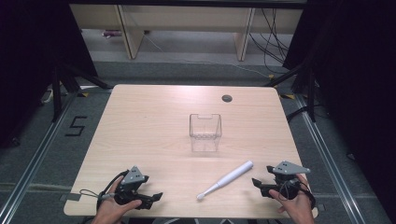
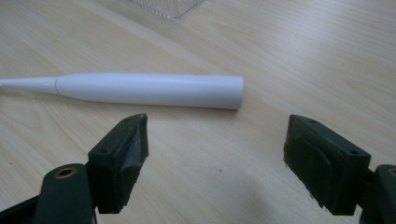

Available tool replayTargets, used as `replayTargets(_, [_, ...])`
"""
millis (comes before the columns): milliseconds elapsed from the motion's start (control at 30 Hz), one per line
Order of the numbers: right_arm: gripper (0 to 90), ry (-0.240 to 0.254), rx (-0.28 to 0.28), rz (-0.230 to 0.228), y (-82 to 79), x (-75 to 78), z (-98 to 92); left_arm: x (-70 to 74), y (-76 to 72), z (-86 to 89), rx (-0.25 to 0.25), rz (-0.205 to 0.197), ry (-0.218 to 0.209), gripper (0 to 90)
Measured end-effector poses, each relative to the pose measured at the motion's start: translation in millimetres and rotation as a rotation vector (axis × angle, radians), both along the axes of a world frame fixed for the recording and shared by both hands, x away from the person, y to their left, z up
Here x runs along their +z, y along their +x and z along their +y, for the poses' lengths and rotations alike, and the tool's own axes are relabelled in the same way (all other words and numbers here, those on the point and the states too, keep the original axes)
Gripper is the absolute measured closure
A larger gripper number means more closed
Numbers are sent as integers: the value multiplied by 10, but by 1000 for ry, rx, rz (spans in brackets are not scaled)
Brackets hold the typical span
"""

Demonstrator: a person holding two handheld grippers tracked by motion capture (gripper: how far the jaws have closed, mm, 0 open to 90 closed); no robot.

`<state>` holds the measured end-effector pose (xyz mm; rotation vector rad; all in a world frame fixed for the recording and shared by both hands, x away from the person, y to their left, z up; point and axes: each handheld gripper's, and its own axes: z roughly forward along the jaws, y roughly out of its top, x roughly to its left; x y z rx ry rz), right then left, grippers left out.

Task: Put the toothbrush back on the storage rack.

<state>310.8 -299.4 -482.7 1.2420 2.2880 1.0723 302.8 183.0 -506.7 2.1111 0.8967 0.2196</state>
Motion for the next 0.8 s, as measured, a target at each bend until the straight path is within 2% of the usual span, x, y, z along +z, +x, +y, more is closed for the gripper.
replayTargets(33, [226,-23,39,-23,31,-7,-20,0,1,-1,-1,0,0,149])
replayTargets(67, [227,-38,36,-43,30,-7,-21,0,2,0,-1,-1,1,148])
replayTargets(133, [252,-37,55,-25,24,1,-11,-1,2,1,-1,0,2,148])
replayTargets(200, [282,-48,77,-33,17,18,11,-8,-3,-9,12,0,-11,148])
replayTargets(233, [282,-64,99,-54,29,29,11,-8,-2,-9,13,2,-13,149])
replayTargets(267, [282,-62,104,-36,21,43,31,-7,-3,-10,15,0,-14,148])
replayTargets(333, [281,-73,130,-52,40,59,47,-6,-4,-11,15,0,-14,148])
replayTargets(367, [274,-70,142,-51,47,67,55,-1,0,0,6,-3,1,149])
replayTargets(400, [263,-65,124,-37,30,81,75,-5,-4,-7,12,-3,-10,148])
replayTargets(467, [252,-77,159,-56,55,91,77,-6,-3,-6,13,-1,-13,149])
replayTargets(500, [244,-57,130,-22,22,103,105,-6,-3,-7,13,-1,-13,149])
replayTargets(567, [229,-87,171,-64,51,108,98,-5,-2,-1,4,0,1,149])
replayTargets(600, [227,-78,168,-53,40,107,115,-9,-6,-10,12,2,-6,149])
replayTargets(633, [220,-85,182,-56,44,106,124,-6,8,6,-1,-4,19,149])
replayTargets(667, [212,-95,206,-60,59,104,128,-11,8,1,7,-3,12,149])
replayTargets(800, [197,-120,243,-84,76,131,196,-16,1,-3,18,3,-2,148])
